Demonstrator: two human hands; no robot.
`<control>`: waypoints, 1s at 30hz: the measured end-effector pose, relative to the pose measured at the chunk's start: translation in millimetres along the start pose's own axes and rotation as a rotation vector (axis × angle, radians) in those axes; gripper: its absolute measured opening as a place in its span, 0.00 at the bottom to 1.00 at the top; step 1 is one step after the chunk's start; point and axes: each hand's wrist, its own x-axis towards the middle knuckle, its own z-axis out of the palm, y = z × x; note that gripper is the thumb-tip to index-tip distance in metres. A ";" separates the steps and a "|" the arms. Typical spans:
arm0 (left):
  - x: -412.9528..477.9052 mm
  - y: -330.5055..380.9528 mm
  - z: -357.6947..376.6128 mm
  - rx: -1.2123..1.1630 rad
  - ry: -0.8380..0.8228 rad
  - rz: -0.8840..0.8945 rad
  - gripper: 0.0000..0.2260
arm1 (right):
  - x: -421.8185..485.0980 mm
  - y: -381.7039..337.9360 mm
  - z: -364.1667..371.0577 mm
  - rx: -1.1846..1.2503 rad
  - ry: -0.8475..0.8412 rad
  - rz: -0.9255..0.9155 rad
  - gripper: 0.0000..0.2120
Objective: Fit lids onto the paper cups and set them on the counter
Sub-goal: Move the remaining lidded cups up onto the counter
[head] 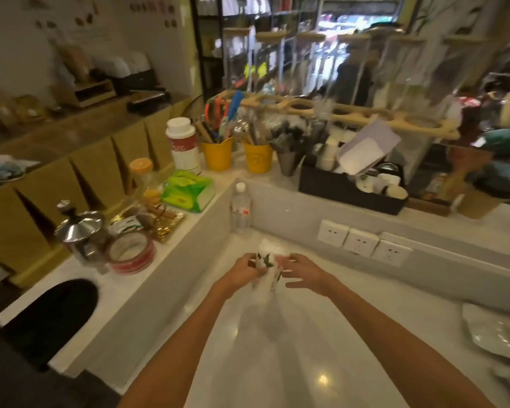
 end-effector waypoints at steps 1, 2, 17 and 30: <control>2.4 19.4 12.3 -0.046 -0.034 0.023 0.23 | -11.0 -6.1 -22.0 0.067 0.039 -0.011 0.25; 3.8 40.0 27.7 -0.085 -0.071 0.062 0.24 | -24.4 -12.4 -44.5 0.130 0.080 -0.030 0.24; -60.6 305.5 385.6 -0.147 -0.251 0.597 0.38 | -312.7 13.0 -392.7 0.215 0.337 -0.303 0.30; -28.7 419.7 660.7 0.051 -0.516 0.740 0.40 | -439.0 120.1 -618.2 0.022 0.653 -0.254 0.33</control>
